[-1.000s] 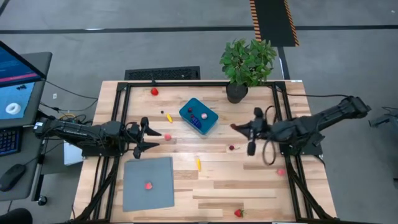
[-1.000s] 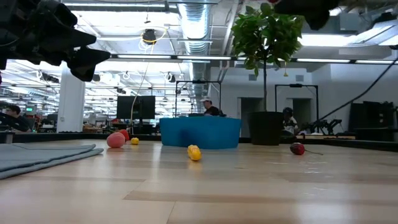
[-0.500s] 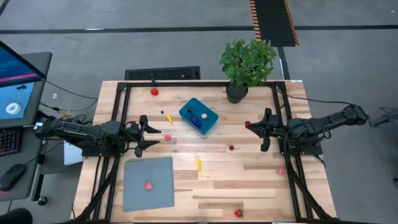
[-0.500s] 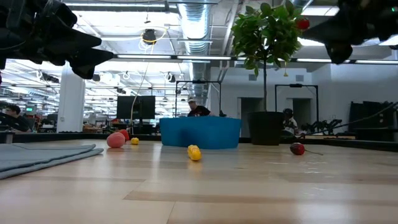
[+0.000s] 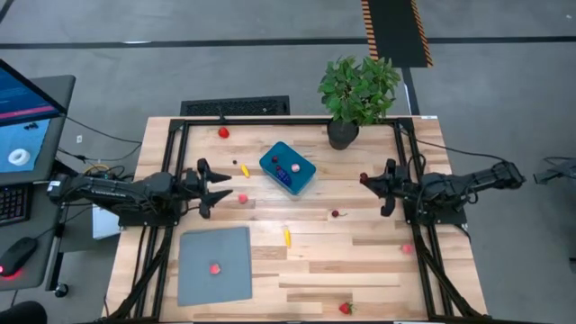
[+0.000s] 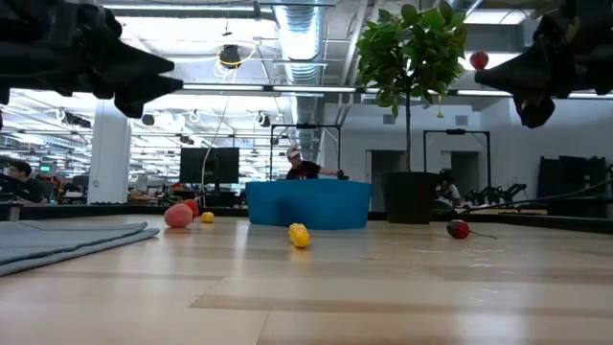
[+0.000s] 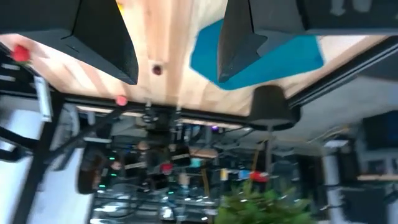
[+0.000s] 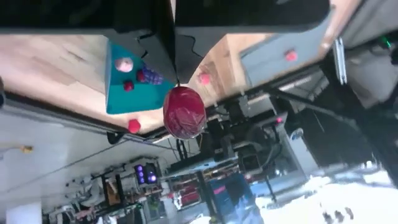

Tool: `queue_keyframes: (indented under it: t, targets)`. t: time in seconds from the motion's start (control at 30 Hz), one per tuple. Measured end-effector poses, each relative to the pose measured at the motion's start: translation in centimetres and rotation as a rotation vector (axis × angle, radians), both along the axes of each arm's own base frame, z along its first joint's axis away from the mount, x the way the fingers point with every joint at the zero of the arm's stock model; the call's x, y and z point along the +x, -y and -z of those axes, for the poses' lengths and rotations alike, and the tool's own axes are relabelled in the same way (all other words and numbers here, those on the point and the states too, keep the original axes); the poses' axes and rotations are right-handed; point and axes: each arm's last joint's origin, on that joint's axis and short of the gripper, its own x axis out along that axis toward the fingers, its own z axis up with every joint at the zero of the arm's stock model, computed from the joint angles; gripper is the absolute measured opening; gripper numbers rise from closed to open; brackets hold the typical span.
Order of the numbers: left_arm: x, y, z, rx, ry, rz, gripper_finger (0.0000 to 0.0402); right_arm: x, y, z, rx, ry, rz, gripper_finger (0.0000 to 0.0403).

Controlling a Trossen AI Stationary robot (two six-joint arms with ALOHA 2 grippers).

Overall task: Pick and placing Produce into tupperware
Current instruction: Put the bottom cherry into the container

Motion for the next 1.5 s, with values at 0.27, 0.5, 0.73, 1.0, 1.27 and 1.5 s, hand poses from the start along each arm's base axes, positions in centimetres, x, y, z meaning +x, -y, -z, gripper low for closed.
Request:
queue_keyframes:
  t: [0.27, 0.5, 0.73, 1.0, 1.27, 1.5]
  targets:
    - [0.0, -0.2, 0.55, -0.125, -0.036, -0.027, 0.0208, -0.12, 0.19, 0.22, 0.303, 0.078, 0.019, 0.0025]
    - [0.0, -0.2, 0.85, -0.204, -0.053, -0.028, 0.0208, -0.1, 0.07, 0.48, 0.535, 0.098, -0.007, 0.001]
    - [0.0, -0.2, 0.84, -0.237, -0.046, -0.027, 0.0208, -0.08, 0.0, 0.55, 0.784, 0.136, -0.022, 0.0022]
    - [0.0, -0.22, 0.84, -0.201, -0.051, -0.035, 0.0208, -0.08, -0.04, 0.68, 0.537, 0.069, -0.039, 0.0021]
    - [-0.04, -0.38, 0.83, -0.151, -0.055, -0.094, 0.0208, -0.05, -0.14, 0.52, 0.06, -0.012, -0.089, 0.0011]
    - [-0.07, -0.49, 0.84, -0.147, -0.054, -0.133, 0.0208, -0.05, -0.12, -0.26, -0.433, -0.026, -0.075, 0.0035]
